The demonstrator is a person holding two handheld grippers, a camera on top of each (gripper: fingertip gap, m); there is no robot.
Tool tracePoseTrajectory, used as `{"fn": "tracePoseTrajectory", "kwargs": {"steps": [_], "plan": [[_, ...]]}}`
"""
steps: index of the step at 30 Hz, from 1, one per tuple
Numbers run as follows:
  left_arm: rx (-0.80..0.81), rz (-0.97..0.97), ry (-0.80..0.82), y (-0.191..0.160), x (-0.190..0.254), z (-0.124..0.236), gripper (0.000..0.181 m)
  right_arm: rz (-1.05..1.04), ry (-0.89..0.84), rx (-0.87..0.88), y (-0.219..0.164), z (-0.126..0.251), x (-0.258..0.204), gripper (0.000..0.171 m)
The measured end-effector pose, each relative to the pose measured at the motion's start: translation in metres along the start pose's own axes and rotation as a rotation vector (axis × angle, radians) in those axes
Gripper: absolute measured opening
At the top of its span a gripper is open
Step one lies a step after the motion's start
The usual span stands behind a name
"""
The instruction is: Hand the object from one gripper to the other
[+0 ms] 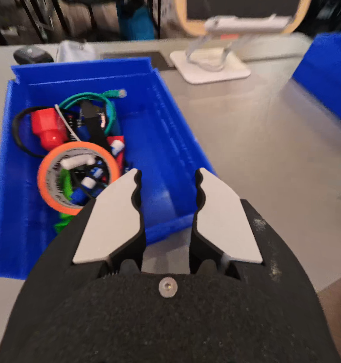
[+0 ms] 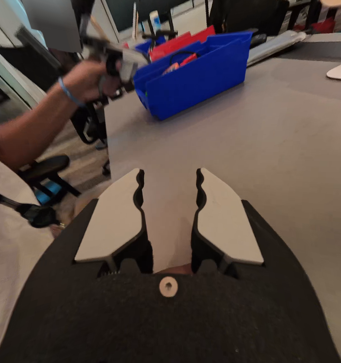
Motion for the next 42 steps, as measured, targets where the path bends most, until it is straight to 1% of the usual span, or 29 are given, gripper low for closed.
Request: {"fn": "tracePoseTrajectory", "kwargs": {"steps": [1,2,3,5,7,8,9,10,13,17,20,22,24,26,28,30,32,35,37,39,41,42], "plan": [[-0.065,-0.035,0.035,0.003,-0.016,-0.008,0.05,0.031,-0.021,-0.035,-0.007,0.0,0.001,0.052],[-0.137,-0.08,0.088,0.002,-0.029,-0.019,0.052,0.047,-0.039,-0.063,-0.012,0.0,0.001,0.052],[-0.227,-0.12,0.099,-0.002,-0.037,-0.03,0.056,0.055,-0.039,-0.08,-0.017,0.0,-0.002,0.052],[-0.381,-0.157,0.153,-0.015,-0.05,-0.051,0.056,0.067,-0.039,-0.092,-0.02,0.0,-0.01,0.051],[-0.437,-0.132,0.177,-0.025,-0.059,-0.065,0.05,0.083,-0.029,-0.092,-0.021,-0.001,-0.02,0.05],[-0.446,-0.109,0.177,-0.028,-0.061,-0.07,0.041,0.091,-0.03,-0.1,-0.022,-0.001,-0.024,0.049],[-0.436,-0.088,0.183,-0.03,-0.062,-0.073,0.016,0.1,-0.04,-0.106,-0.023,-0.001,-0.026,0.049],[-0.415,-0.073,0.194,-0.03,-0.062,-0.074,0.012,0.109,-0.044,-0.106,-0.023,-0.001,-0.03,0.049],[-0.41,-0.058,0.199,-0.029,-0.057,-0.071,0.011,0.109,-0.052,-0.103,-0.024,0.0,-0.034,0.048],[-0.379,-0.197,0.274,-0.02,-0.045,-0.058,0.011,0.034,-0.059,-0.103,-0.024,0.0,-0.026,0.051],[-0.327,-0.267,0.312,-0.009,-0.03,-0.045,0.011,-0.086,-0.154,-0.198,-0.031,0.0,-0.007,0.053],[-0.292,-0.321,0.335,-0.002,-0.019,-0.038,0.011,-0.139,-0.168,-0.231,-0.03,0.0,0.0,0.056],[-0.264,-0.381,0.363,0.005,-0.007,-0.033,0.011,-0.141,-0.186,-0.278,-0.025,-0.001,0.006,0.058],[-0.215,-0.436,0.366,0.014,0.011,-0.031,0.011,-0.114,-0.197,-0.283,-0.013,-0.006,0.012,0.06],[-0.149,-0.501,0.338,0.023,0.039,-0.032,0.011,-0.109,-0.165,-0.236,0.006,-0.014,0.016,0.059],[-0.073,-0.594,0.257,0.029,0.082,-0.038,0.011,-0.122,-0.106,-0.151,0.03,-0.025,0.019,0.057],[-0.02,-0.737,0.199,0.028,0.132,-0.048,0.011,-0.132,-0.056,-0.069,0.052,-0.036,0.025,0.056],[0.028,-0.985,0.137,0.01,0.208,-0.065,0.01,-0.1,-0.015,0.016,0.072,-0.048,0.034,0.057],[0.052,-1.132,0.128,-0.007,0.247,-0.074,0.01,-0.084,0.032,0.064,0.076,-0.05,0.033,0.057],[0.077,-1.211,0.096,-0.024,0.276,-0.08,0.011,-0.085,0.071,0.074,0.073,-0.048,0.029,0.057],[0.088,-1.262,0.074,-0.035,0.294,-0.085,0.01,-0.071,0.086,0.073,0.067,-0.044,0.027,0.055],[0.079,-1.283,0.065,-0.039,0.3,-0.087,0.01,-0.054,0.073,0.055,0.063,-0.041,0.028,0.045]]}}
Point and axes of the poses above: each gripper's, where its closed fingertips meet, z back along the fingers, y out of its top, x = y × z across the jaws, the point moved 7 cm from there along z, back along the fingers, and after that the axes turned 7 degrees about x, right-handed, at the moved point
